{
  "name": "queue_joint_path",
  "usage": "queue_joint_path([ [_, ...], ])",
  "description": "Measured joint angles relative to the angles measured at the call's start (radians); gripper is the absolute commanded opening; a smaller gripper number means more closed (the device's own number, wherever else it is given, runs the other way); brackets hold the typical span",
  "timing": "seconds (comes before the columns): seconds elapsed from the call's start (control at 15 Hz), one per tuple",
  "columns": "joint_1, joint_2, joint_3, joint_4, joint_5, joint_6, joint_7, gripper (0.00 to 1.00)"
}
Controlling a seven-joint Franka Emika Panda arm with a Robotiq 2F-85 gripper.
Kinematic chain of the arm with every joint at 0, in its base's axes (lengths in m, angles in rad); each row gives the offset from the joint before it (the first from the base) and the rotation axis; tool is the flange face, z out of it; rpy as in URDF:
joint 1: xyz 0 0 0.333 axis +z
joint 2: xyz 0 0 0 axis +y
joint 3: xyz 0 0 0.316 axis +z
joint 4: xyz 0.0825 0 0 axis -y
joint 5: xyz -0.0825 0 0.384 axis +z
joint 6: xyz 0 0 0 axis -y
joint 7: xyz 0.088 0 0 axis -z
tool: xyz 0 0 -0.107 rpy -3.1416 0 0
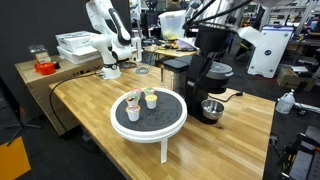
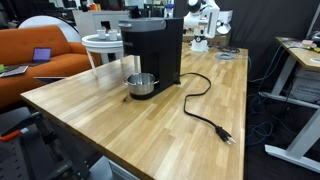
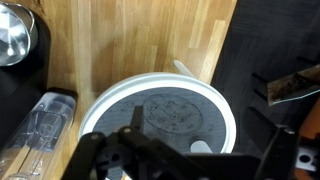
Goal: Put one cup in the silver pot
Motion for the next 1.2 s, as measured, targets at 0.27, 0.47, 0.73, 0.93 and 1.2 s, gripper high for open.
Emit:
queue_joint_path([
  [0.27, 0.0, 0.039, -0.002, 0.036, -0.006, 0.003, -0.001, 1.0],
  [0.47, 0.0, 0.039, -0.001, 0.036, -0.006, 0.003, -0.001, 1.0],
  [0.73, 0.0, 0.039, -0.001, 0.036, -0.006, 0.003, -0.001, 1.0],
  [0.93, 0.0, 0.043, -0.001, 0.036, -0.017, 0.003, -0.001, 1.0],
  [1.2, 0.0, 0.078, -0.001, 0.07, -0.138, 0.005, 0.002, 1.0],
])
